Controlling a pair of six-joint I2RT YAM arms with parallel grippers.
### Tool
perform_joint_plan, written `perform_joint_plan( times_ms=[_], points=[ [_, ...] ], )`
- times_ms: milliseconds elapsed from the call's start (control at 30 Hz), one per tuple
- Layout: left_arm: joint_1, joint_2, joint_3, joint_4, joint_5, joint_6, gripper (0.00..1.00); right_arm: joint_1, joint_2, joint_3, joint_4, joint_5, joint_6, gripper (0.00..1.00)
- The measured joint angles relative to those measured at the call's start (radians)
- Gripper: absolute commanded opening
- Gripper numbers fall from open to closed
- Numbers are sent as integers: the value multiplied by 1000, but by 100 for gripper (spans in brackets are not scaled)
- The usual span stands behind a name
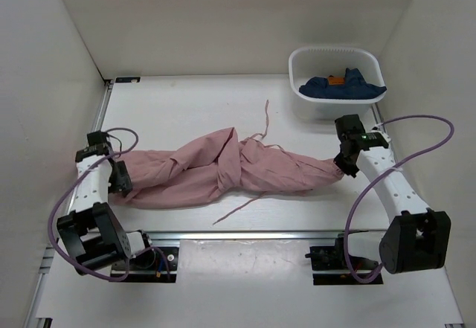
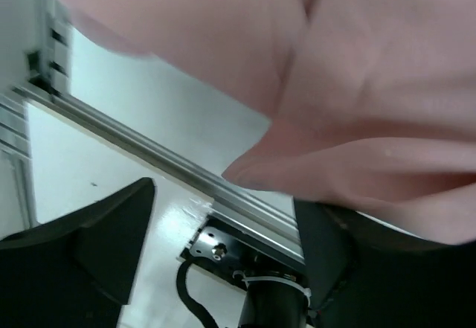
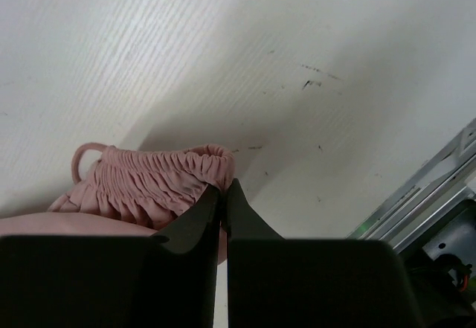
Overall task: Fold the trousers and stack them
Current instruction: Flatten the trousers out
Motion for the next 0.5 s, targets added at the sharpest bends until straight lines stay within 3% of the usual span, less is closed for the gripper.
perform_joint_plan(
  times_ms=[200, 500],
  points=[
    [-20, 96, 177, 0, 64, -1, 95, -4, -51, 66, -14, 58, -30, 0],
    [-304, 183, 126, -26, 204, 0, 95, -5, -60, 78, -16, 77, -52, 0]
  ],
)
